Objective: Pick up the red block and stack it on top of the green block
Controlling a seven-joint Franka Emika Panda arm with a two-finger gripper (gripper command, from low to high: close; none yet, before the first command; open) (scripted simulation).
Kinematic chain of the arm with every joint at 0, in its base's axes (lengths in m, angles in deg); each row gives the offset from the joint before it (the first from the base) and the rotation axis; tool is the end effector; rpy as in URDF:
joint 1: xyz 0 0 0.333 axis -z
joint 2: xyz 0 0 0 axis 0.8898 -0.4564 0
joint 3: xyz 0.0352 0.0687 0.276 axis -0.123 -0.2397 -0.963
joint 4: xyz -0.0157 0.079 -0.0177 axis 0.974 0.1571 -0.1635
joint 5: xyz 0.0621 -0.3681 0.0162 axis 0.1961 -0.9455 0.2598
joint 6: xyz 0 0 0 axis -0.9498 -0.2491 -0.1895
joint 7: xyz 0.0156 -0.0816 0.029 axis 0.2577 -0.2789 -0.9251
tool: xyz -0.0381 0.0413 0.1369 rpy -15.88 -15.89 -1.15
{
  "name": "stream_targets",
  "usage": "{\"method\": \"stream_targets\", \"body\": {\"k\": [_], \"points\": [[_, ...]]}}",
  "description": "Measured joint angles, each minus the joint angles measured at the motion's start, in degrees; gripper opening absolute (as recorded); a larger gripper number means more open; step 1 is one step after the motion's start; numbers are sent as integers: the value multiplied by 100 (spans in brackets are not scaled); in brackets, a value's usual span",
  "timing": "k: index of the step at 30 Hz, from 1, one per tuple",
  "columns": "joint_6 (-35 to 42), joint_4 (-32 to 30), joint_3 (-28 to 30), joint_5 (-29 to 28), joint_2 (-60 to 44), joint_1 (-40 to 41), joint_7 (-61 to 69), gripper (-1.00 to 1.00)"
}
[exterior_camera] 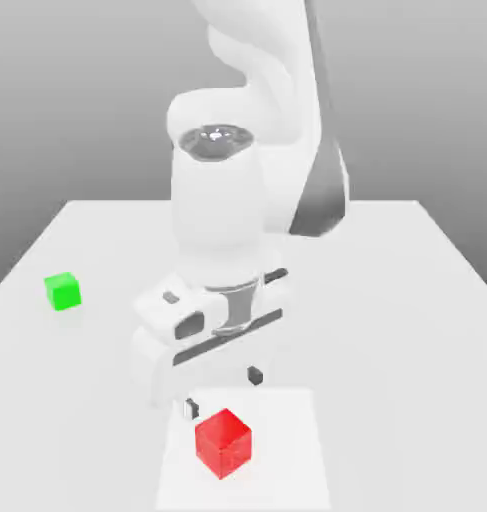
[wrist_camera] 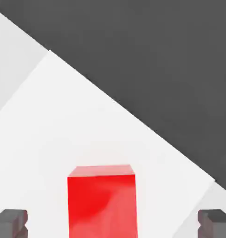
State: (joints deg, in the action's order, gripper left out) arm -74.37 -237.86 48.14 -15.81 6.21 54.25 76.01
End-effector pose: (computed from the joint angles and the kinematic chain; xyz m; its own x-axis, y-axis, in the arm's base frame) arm 0.4185 -0.0238 0.1414 0.9965 -0.0834 0.0061 -0.0834 -0.9965 -0.0008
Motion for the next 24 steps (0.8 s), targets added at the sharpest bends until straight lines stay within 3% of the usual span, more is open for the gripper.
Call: {"method": "stream_targets", "body": {"k": [3,4,11,17,24], "points": [[-506,83,-269,306,-622,204,255,0],[-641,107,-354,386,-785,271,315,-100],[-647,109,-367,383,-802,284,314,-100],[224,-72,5,-248,273,173,-86,-100],[671,-385,834,-1253,1196,1894,262,-100]]}}
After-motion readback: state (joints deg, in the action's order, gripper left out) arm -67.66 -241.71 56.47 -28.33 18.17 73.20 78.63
